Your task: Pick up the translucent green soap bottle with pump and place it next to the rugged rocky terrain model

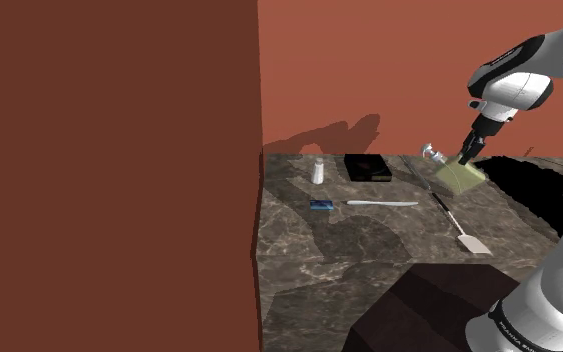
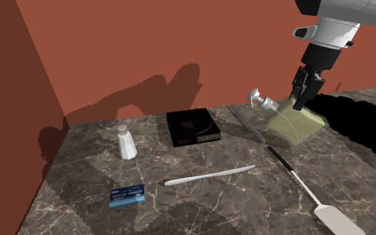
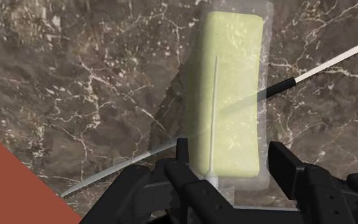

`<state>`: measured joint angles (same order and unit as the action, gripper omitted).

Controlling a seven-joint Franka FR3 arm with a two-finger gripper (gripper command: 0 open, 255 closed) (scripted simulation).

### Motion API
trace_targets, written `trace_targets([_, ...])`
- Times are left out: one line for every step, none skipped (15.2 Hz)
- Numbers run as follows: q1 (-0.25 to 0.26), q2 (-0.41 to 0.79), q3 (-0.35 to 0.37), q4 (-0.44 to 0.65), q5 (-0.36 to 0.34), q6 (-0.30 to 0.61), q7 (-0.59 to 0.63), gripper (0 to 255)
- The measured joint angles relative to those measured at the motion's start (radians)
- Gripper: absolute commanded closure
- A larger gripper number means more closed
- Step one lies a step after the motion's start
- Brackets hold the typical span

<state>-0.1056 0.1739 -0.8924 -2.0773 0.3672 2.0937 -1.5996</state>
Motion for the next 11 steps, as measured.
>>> trace_targets([0.000, 0.005, 0.003, -0.009, 0.009, 0.013, -0.006, 255])
trace_targets([-0.001, 0.013, 0.008, -0.013, 0.020, 0.025, -0.013, 255])
trace_targets([-0.005, 0.024, 0.012, -0.012, 0.033, 0.031, -0.023, 255])
trace_targets([-0.007, 0.031, 0.015, -0.017, 0.042, 0.040, -0.028, 255])
trace_targets([-0.014, 0.044, 0.019, -0.015, 0.054, 0.044, -0.040, 255])
trace_targets([-0.016, 0.053, 0.023, -0.020, 0.064, 0.054, -0.046, 255])
trace_targets([-0.016, 0.055, 0.024, -0.022, 0.067, 0.057, -0.049, 255])
trace_targets([-0.019, 0.059, 0.026, -0.020, 0.071, 0.057, -0.052, 255])
trace_targets([-0.019, 0.060, 0.026, -0.023, 0.072, 0.060, -0.053, 255])
trace_targets([-0.019, 0.059, 0.025, -0.024, 0.072, 0.060, -0.054, 255])
trace_targets([-0.020, 0.059, 0.025, -0.024, 0.072, 0.060, -0.055, 255])
